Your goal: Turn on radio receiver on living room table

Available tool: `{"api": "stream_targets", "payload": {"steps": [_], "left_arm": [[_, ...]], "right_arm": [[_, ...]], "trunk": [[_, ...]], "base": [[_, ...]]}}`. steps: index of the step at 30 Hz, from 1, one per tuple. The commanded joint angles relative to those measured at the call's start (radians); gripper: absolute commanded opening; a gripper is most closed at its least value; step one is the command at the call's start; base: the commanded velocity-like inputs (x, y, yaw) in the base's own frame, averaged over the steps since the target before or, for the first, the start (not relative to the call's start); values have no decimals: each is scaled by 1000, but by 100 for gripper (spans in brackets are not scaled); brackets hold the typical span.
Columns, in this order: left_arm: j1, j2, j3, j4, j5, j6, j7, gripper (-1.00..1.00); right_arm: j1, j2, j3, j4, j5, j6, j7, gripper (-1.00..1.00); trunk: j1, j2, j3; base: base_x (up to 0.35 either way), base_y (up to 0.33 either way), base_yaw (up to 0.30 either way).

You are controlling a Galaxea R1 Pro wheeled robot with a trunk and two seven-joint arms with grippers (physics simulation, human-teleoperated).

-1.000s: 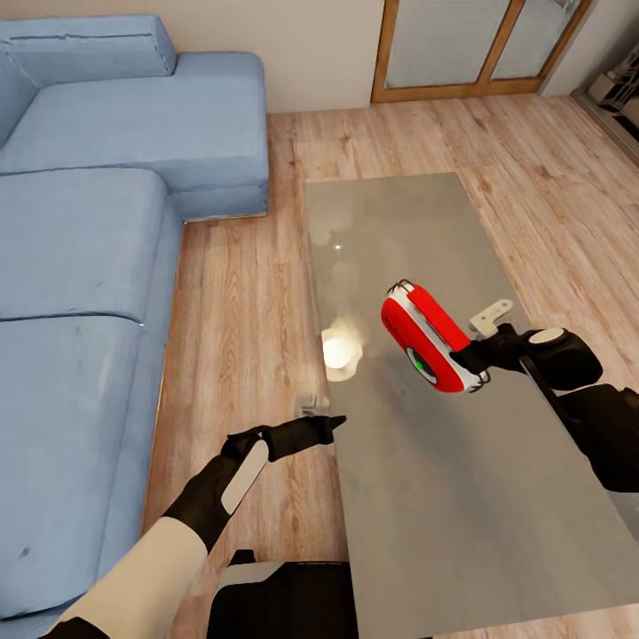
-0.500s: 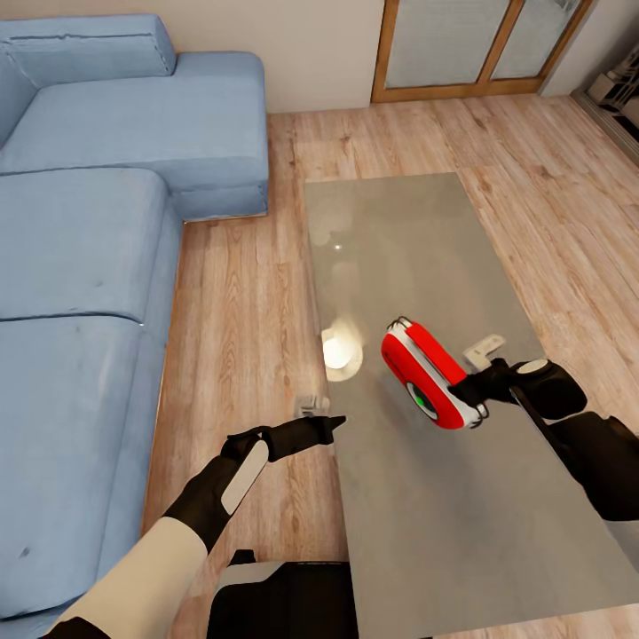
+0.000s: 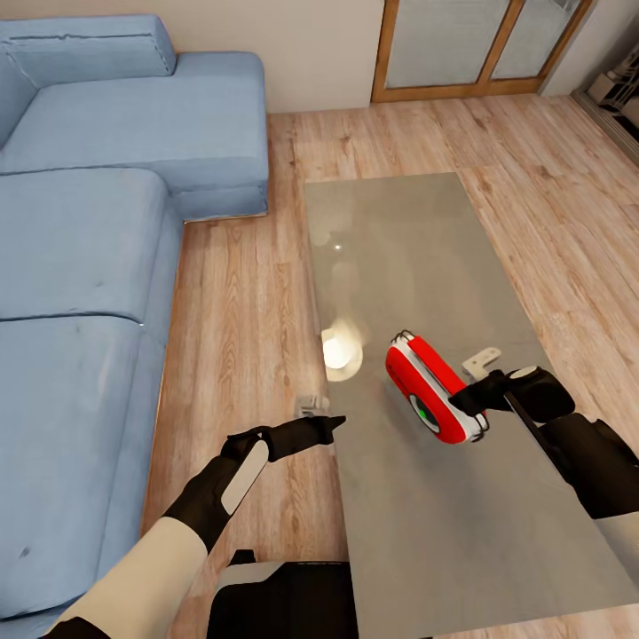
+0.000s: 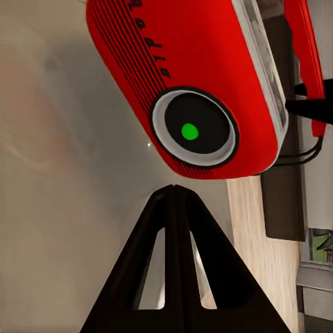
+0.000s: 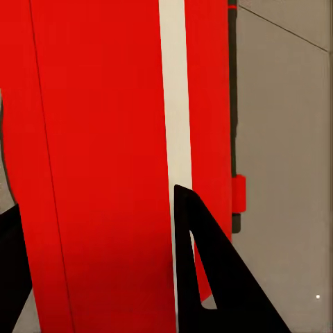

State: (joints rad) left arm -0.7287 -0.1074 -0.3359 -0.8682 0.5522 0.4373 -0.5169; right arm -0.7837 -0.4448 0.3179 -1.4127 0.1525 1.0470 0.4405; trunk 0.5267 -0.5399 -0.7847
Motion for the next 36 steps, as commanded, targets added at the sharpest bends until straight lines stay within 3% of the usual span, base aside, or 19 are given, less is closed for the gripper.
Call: {"api": "stream_targets", "payload": {"steps": [1, 22, 36], "left_arm": [[0, 0, 0, 0, 0, 0, 0, -100], [0, 0, 0, 0, 0, -2, 0, -100], [0, -1, 0, 0, 0, -2, 0, -100]], "right_arm": [[0, 1, 0, 4, -2, 0, 0, -100], [0, 9, 5, 124, 0, 0, -8, -100], [0, 8, 3, 114, 1, 0, -4, -100]], "trunk": [[0, 0, 0], [0, 0, 0], [0, 0, 0]], "base": [[0, 0, 0], [0, 0, 0], [0, 0, 0]]}}
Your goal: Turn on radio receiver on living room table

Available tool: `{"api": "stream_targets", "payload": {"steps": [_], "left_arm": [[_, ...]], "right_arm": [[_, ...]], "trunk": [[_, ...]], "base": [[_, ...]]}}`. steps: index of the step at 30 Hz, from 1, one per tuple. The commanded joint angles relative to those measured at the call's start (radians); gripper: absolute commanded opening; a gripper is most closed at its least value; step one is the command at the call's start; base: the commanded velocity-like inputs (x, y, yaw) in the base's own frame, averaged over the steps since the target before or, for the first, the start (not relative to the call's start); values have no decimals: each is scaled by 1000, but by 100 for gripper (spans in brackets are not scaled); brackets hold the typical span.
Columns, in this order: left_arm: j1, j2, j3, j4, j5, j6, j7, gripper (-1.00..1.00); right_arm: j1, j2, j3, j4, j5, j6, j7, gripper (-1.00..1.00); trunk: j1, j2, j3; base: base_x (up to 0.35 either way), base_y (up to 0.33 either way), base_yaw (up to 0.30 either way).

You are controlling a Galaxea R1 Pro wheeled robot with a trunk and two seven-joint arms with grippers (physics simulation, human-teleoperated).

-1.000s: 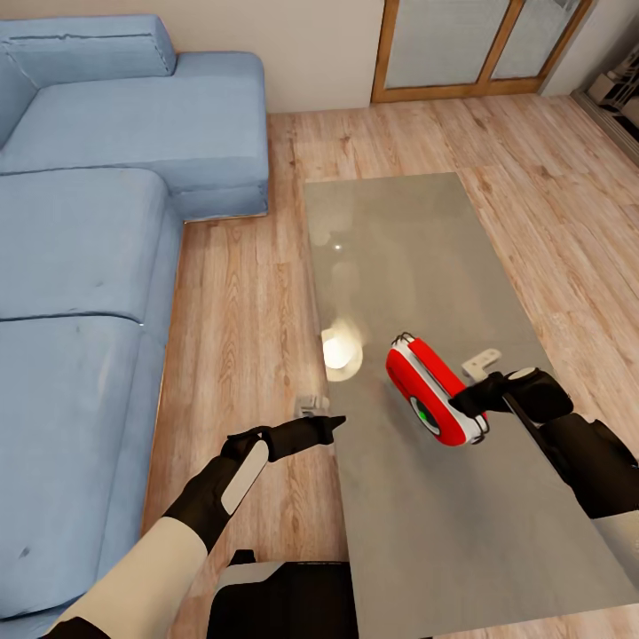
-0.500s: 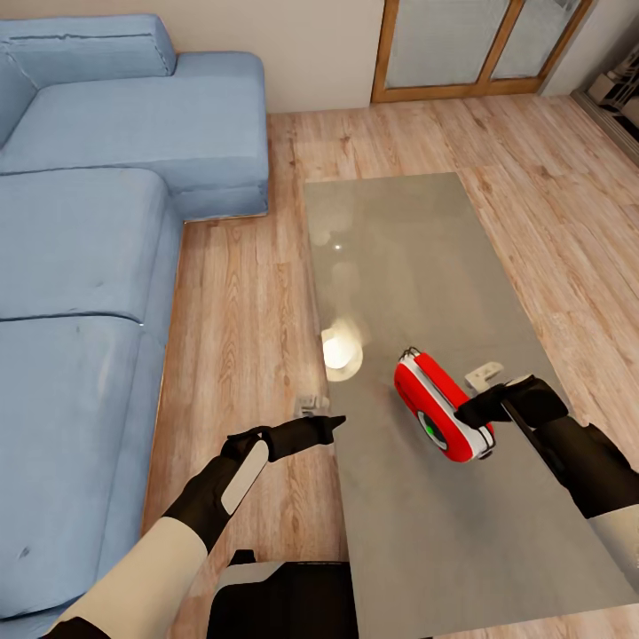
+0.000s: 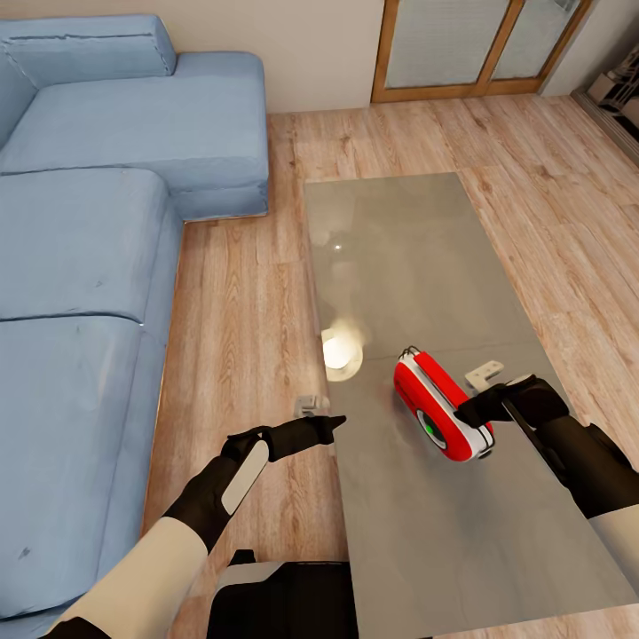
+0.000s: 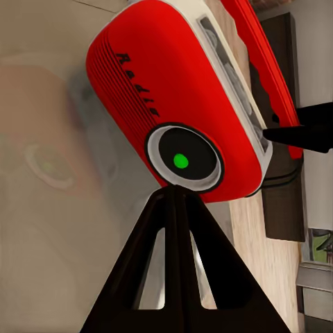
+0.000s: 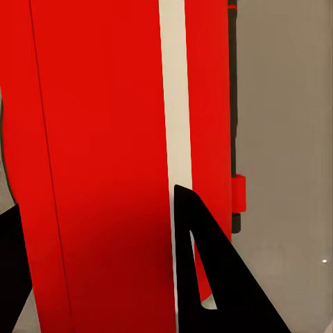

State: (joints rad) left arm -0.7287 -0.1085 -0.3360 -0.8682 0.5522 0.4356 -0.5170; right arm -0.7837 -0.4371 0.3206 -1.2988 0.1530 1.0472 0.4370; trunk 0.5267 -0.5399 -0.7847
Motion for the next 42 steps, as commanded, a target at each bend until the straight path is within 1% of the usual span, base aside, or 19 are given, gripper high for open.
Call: {"api": "stream_targets", "payload": {"steps": [1, 5, 6, 7, 9, 12, 15, 26, 30, 31, 38, 42], "left_arm": [[0, 0, 0, 0, 0, 0, 0, -100], [0, 0, 0, 0, 0, 0, 0, -100], [0, 5, 2, 6, -3, -6, 2, -100], [0, 6, 2, 11, -3, -6, 2, -100], [0, 6, 2, 11, -3, -5, 2, -100], [0, 15, 2, 25, -3, -11, 2, -100], [0, 17, 2, 34, -3, -15, 2, -100], [0, 18, 2, 35, -3, -15, 2, -100], [0, 19, 2, 36, -3, -16, 2, -100], [0, 18, 2, 35, -3, -15, 2, -100], [0, 19, 2, 36, -3, -16, 0, -100], [0, 19, 2, 36, -3, -17, 0, -100]], "right_arm": [[0, 0, 0, 0, 0, 0, 0, -100], [0, 0, 0, 0, 0, 0, 0, -100], [0, 6, -6, 5, -6, -4, 2, -100], [0, 9, -9, 6, -5, -4, 2, -100], [0, 8, -9, 6, -10, -4, 2, -100], [0, 24, -9, 5, -8, -4, 2, -100], [0, 31, -9, 3, -11, -4, 2, -100], [1, 29, -11, -56, -9, -14, -1, -100], [24, 30, -12, -78, -9, -22, -18, -100], [57, 30, -12, -154, -9, -22, -26, -100], [69, 31, -12, -154, -9, -27, -32, -100], [70, 31, -12, -153, -9, -52, -33, -100]], "trunk": [[0, 0, 0], [0, 0, 0], [0, 0, 0], [0, 0, 0], [0, 0, 0], [0, 0, 0], [0, 0, 0], [0, 0, 0], [0, 0, 0], [0, 0, 0], [0, 0, 0], [0, 0, 0]], "base": [[0, 0, 0], [0, 0, 0], [0, 0, 0], [0, 0, 0], [0, 0, 0], [0, 0, 0], [0, 0, 0], [0, 0, 0], [0, 0, 0], [0, 0, 0], [0, 0, 0], [0, 0, 0]]}}
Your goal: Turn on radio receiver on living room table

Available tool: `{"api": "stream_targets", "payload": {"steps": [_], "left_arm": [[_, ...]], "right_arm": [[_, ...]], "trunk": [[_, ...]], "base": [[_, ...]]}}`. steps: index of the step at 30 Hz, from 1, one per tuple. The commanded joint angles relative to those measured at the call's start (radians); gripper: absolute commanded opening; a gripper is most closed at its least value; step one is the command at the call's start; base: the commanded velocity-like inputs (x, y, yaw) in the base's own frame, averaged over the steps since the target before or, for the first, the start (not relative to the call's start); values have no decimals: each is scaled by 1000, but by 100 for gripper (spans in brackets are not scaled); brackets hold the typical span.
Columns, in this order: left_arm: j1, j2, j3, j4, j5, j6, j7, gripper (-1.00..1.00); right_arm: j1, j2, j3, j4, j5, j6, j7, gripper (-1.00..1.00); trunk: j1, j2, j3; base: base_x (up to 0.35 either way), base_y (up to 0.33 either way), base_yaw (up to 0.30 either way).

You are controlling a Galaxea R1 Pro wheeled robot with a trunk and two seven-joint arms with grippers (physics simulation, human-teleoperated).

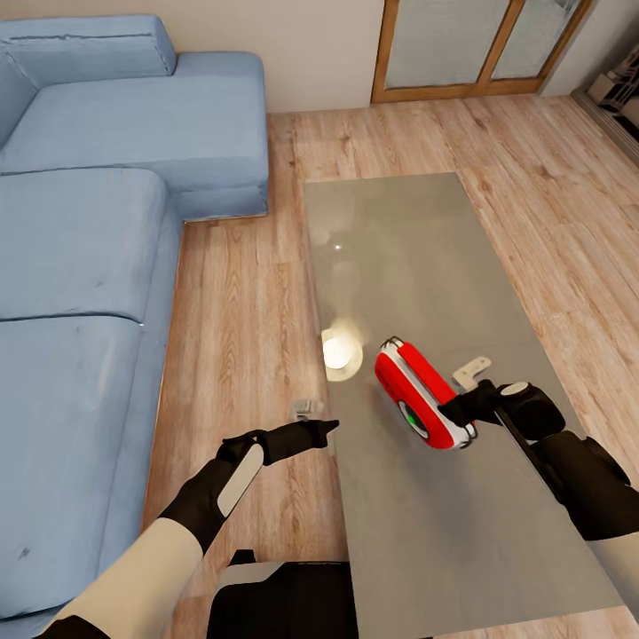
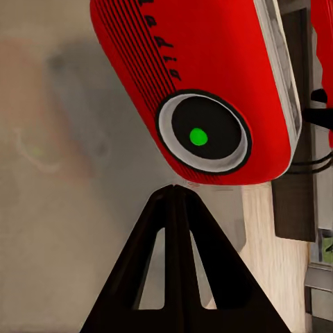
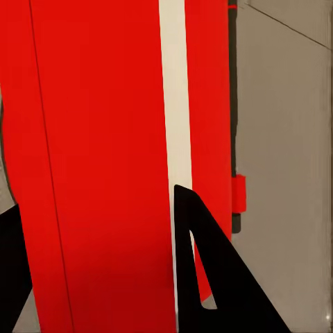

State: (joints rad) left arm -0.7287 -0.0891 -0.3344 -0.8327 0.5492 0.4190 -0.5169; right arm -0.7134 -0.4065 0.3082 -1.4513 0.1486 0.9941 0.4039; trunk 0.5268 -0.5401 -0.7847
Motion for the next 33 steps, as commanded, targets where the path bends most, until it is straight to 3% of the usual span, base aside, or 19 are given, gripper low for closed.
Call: {"api": "stream_targets", "payload": {"steps": [1, 7, 12, 14, 33], "left_arm": [[0, 0, 0, 0, 0, 0, 0, -100], [0, 0, 0, 0, 0, 0, 0, -100], [0, 0, 0, 0, 0, 0, 0, -100], [0, 0, 0, 0, 0, 0, 0, -100], [0, 0, 0, 1, 2, 0, -2, -100]], "right_arm": [[0, 0, 0, 1, -5, -7, -1, -100], [33, 3, 0, 23, -7, -69, -42, -100], [37, 1, 0, 77, -88, -116, -74, -100], [37, 0, 1, 83, -97, -122, -97, -100], [37, 2, 2, 161, -111, -164, -117, -100]], "trunk": [[0, 0, 0], [0, 0, 0], [0, 0, 0], [0, 0, 0], [0, 0, 0]], "base": [[0, 0, 0], [0, 0, 0], [0, 0, 0], [0, 0, 0], [0, 0, 0]]}}
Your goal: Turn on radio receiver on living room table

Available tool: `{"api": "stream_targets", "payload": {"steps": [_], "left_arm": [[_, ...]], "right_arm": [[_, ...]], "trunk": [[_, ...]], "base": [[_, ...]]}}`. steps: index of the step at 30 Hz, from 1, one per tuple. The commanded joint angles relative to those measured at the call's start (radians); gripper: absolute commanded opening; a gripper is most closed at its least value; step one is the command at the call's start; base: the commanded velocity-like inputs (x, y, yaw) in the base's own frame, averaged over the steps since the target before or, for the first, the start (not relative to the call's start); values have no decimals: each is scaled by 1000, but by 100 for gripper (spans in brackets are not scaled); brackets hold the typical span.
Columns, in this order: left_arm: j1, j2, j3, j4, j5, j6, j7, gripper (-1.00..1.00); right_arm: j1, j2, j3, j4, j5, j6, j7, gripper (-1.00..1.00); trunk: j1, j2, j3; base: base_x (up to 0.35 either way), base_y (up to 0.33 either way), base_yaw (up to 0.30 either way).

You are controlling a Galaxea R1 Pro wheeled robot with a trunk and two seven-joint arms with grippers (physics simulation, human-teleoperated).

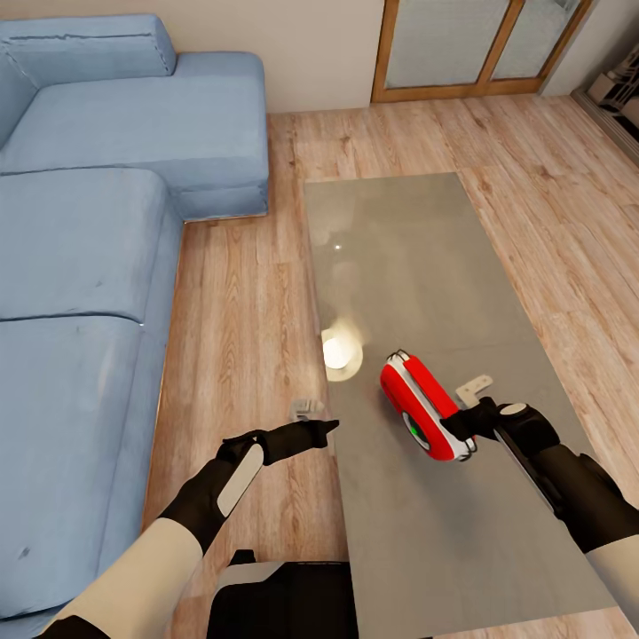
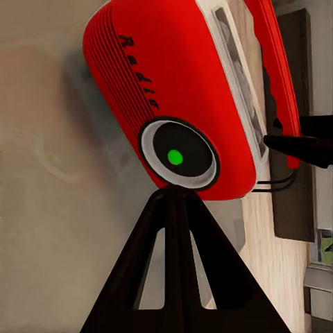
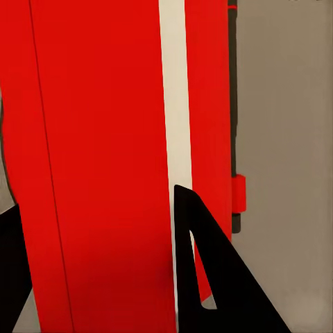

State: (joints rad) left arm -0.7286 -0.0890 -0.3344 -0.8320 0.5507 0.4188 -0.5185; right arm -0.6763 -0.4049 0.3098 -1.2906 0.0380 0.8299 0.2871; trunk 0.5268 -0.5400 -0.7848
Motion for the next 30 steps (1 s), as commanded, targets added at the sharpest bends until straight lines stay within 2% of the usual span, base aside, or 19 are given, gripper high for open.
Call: {"api": "stream_targets", "payload": {"steps": [1, 12, 13, 30], "left_arm": [[0, 0, 0, 0, 0, 0, 0, -100], [0, 0, 0, 0, 1, 0, 0, -100], [0, 0, 0, -1, 2, 0, 0, -100], [0, 0, 0, 0, 2, 1, -3, -100]], "right_arm": [[0, 0, 0, 0, -1, -1, 0, -100], [0, 1, 0, 6, -3, -2, 0, -100], [0, 1, 0, 7, -3, -2, 0, 100], [0, 0, 0, 4, -4, -1, 1, 100]], "trunk": [[0, 0, 0], [0, 0, 0], [0, 0, 0], [0, 0, 0]], "base": [[0, 0, 0], [0, 0, 0], [0, 0, 0], [0, 0, 0]]}}
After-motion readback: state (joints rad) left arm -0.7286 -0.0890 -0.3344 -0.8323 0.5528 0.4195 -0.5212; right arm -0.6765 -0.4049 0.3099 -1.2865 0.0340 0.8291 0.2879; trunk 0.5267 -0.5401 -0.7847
